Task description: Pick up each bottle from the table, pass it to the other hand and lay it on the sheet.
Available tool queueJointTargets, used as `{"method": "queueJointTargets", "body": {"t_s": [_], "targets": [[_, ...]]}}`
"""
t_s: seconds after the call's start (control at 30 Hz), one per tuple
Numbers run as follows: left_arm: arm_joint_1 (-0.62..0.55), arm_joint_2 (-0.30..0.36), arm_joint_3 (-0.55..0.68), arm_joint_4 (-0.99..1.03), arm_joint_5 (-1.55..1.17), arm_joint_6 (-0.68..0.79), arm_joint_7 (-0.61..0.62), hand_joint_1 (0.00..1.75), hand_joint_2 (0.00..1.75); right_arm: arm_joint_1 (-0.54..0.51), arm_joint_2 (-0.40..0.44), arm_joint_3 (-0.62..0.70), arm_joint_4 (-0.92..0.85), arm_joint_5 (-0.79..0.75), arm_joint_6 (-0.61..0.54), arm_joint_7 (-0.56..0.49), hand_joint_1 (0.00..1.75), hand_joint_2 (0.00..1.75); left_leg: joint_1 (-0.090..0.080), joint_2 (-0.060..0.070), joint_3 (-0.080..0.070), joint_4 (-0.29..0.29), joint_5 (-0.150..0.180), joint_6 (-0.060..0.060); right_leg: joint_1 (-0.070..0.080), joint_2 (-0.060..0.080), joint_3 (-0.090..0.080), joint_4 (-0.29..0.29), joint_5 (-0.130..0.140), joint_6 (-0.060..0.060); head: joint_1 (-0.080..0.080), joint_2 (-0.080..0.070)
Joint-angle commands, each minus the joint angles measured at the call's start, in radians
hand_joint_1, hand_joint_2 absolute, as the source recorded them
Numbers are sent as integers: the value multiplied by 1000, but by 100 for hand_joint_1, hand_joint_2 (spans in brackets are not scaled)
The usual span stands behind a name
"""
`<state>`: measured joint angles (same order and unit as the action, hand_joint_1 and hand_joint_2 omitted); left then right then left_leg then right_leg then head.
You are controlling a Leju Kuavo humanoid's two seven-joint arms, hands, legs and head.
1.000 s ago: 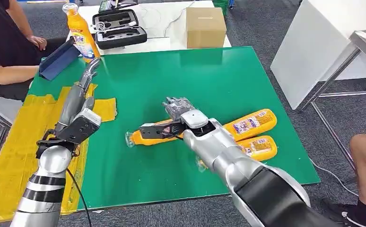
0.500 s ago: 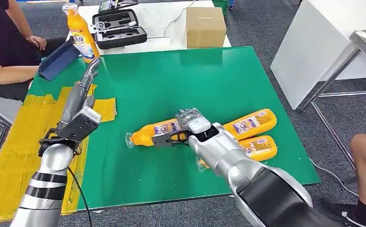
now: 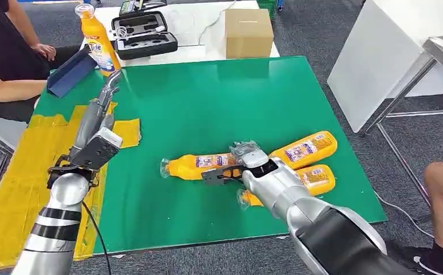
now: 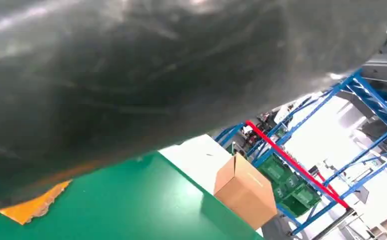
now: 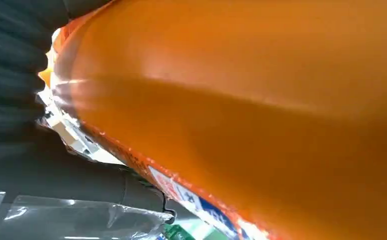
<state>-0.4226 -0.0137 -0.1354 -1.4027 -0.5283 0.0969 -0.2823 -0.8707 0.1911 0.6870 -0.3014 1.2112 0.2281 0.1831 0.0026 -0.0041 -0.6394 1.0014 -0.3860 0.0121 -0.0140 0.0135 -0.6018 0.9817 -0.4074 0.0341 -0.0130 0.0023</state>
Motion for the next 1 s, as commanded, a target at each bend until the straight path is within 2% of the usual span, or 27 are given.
{"method": "queueJointTargets", "body": {"t_s": [0.03,0.13,0.17,0.2,0.23,0.8,1.0], "targets": [[-36,8,-27,59,10,-4,4,0,0,25,-31,-5,58,-15,-12,21,0,175,1,-4,4,-1,0,-1,2,-5,6,-2,-1,-1,0,0],[-33,9,-26,50,13,-4,7,0,0,23,-26,-28,59,-29,-31,31,0,175,1,-3,3,-1,0,0,1,-3,4,-1,-1,-1,0,0],[-33,9,-26,50,14,-4,8,0,0,20,-25,-38,55,-35,-37,31,10,175,1,-3,4,-1,0,-1,1,-5,6,-1,-1,-1,0,0],[-33,9,-25,49,14,-4,8,0,0,21,-24,-39,54,-36,-39,30,45,175,1,-3,3,0,0,-1,1,-4,5,-1,-1,-1,0,0],[-33,9,-25,49,14,-4,8,0,0,20,-24,-40,54,-37,-40,29,171,175,0,-3,3,0,0,-1,1,-3,5,-1,-1,-1,0,0],[-8,6,-7,46,18,-6,19,0,0,12,-19,-99,33,-76,-101,0,175,175,1,-1,6,-1,0,-1,1,-2,7,-1,-1,-2,0,0],[-8,-2,5,61,96,-76,35,0,0,0,-14,-137,26,-104,-133,-6,175,175,1,-1,5,0,0,-1,1,-3,6,0,-1,-2,0,0]]}}
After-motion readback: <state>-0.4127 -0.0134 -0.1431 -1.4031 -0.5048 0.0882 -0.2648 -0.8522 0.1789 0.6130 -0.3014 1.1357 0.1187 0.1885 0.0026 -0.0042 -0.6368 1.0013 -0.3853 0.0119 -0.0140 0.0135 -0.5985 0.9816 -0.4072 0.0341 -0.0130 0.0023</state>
